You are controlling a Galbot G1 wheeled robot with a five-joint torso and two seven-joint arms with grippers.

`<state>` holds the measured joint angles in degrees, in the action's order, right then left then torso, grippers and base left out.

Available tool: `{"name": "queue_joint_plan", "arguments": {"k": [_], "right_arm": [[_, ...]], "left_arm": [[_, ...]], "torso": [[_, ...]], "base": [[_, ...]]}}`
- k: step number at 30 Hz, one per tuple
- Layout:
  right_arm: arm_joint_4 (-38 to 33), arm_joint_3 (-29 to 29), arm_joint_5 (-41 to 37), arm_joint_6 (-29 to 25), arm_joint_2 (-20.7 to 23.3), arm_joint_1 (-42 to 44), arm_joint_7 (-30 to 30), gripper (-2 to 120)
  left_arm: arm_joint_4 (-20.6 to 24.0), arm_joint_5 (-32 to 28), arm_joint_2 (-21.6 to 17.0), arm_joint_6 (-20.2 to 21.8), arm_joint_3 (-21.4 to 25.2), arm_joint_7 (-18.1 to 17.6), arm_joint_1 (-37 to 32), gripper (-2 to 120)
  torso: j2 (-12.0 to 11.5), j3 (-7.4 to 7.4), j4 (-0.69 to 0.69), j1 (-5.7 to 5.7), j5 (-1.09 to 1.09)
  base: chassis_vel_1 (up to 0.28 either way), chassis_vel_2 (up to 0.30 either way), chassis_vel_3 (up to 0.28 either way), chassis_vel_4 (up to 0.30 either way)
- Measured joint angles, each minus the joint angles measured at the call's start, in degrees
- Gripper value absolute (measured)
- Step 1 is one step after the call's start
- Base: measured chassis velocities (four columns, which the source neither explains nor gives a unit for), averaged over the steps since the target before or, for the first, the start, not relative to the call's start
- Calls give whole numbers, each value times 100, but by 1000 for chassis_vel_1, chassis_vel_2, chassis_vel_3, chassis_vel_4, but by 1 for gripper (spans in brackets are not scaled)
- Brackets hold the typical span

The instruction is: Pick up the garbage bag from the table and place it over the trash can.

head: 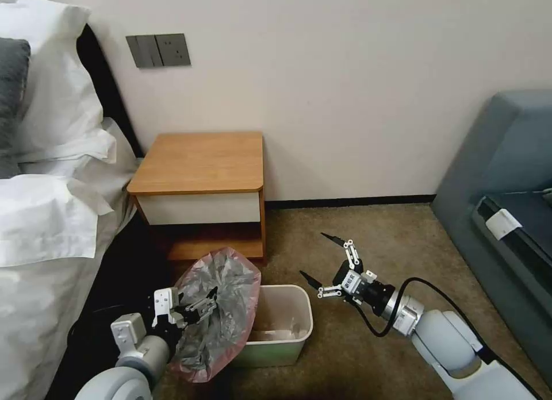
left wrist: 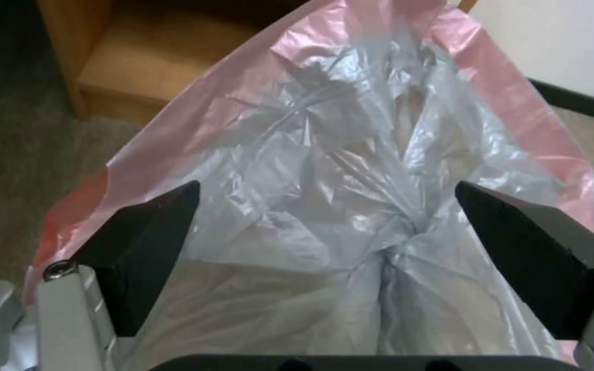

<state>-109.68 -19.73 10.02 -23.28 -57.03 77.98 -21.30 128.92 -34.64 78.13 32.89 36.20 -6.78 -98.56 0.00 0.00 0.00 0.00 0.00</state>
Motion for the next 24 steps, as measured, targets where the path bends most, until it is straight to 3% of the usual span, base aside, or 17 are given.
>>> {"name": "queue_joint_plan", "arguments": {"k": [12,17,24], "right_arm": [[36,0,-41,-16,-16,-25,2,100],[35,1,-57,-35,-19,-13,9,100],[9,-41,-71,-75,-12,22,23,100]], "left_arm": [[-138,385,81,-168,10,62,-4,94],[-73,593,138,426,-57,67,80,93],[-74,851,207,858,-133,183,163,92]], "torso": [[0,0,0,0,0],[0,0,0,0,0],[0,0,0,0,0]], "base": [[0,0,0,0],[0,0,0,0],[0,0,0,0]]}}
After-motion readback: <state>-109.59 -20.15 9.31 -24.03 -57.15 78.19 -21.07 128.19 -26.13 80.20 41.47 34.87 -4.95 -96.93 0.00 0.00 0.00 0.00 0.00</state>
